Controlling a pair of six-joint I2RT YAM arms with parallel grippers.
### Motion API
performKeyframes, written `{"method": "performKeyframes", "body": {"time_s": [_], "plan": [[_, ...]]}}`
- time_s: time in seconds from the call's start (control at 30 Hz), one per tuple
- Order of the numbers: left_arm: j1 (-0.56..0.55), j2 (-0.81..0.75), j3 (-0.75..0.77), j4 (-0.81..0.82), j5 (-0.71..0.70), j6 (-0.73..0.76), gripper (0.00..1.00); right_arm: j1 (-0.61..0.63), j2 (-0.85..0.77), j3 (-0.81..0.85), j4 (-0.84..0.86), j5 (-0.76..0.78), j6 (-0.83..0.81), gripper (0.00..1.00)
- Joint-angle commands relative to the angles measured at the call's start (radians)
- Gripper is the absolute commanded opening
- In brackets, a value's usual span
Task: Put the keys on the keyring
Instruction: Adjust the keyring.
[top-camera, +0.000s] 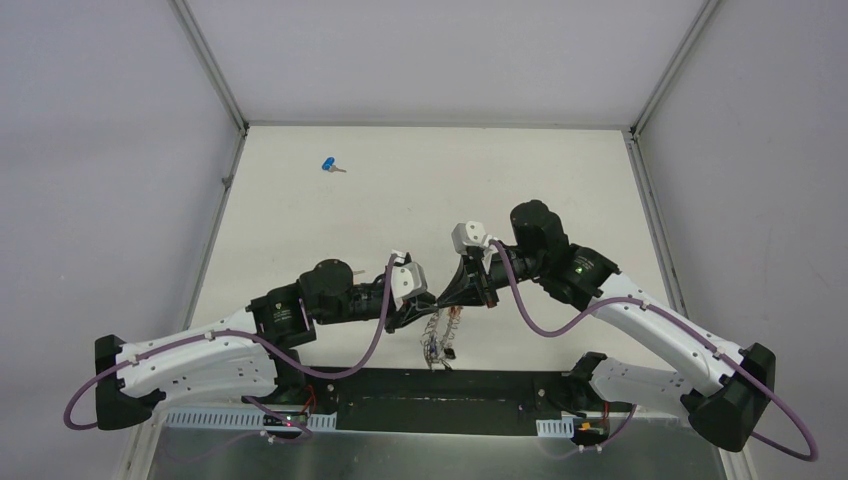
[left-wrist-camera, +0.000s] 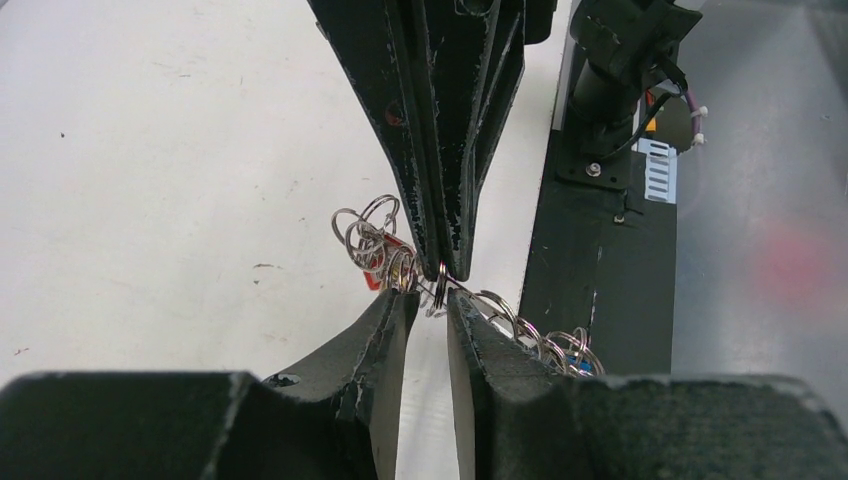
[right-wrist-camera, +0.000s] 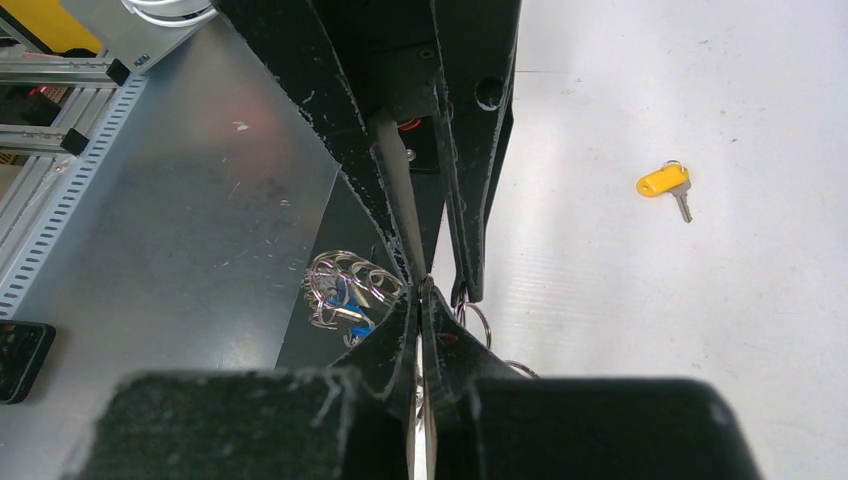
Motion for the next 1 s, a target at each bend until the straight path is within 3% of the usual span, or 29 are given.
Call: {"method": "performKeyframes", "body": {"time_s": [0.0,0.17,0.23,0.3,0.4,0.63,0.8,0.87,0.97], "plan": [[-0.009,0.000,0.044,0.007,-0.001,0.018,0.25,0.003,-0.016,0.015,0.082,-0.044,0.008,0.00],[-0.010,-0.023,0.037,0.036,-0.008,0.014,0.24,0.003,-0.012,0.013,0.082,-0.045,0.006,0.00],[-0.009,-0.029,0.027,0.048,-0.009,0.012,0.18,0.003,-0.009,0.013,0.082,-0.046,0.005,0.00],[-0.009,-0.039,0.017,0.057,-0.010,0.009,0.06,0.003,-0.007,0.013,0.082,-0.047,0.004,0.00],[-0.009,-0.048,0.003,0.073,-0.003,0.003,0.00,0.003,-0.004,0.012,0.082,-0.046,0.002,0.00],[-0.010,-0.063,-0.018,0.084,-0.003,-0.009,0.00,0.003,0.000,0.019,0.082,-0.019,0.013,0.01],[-0.009,-0.087,-0.055,0.130,0.015,-0.008,0.00,0.001,-0.035,0.019,0.124,0.017,0.038,0.42],[-0.009,-0.106,-0.082,0.160,0.027,0.003,0.00,0.002,-0.065,0.001,0.182,0.032,0.063,0.51],[-0.009,-0.143,-0.120,0.198,0.033,0.022,0.00,0.002,-0.114,-0.027,0.250,0.056,0.080,0.58]]}}
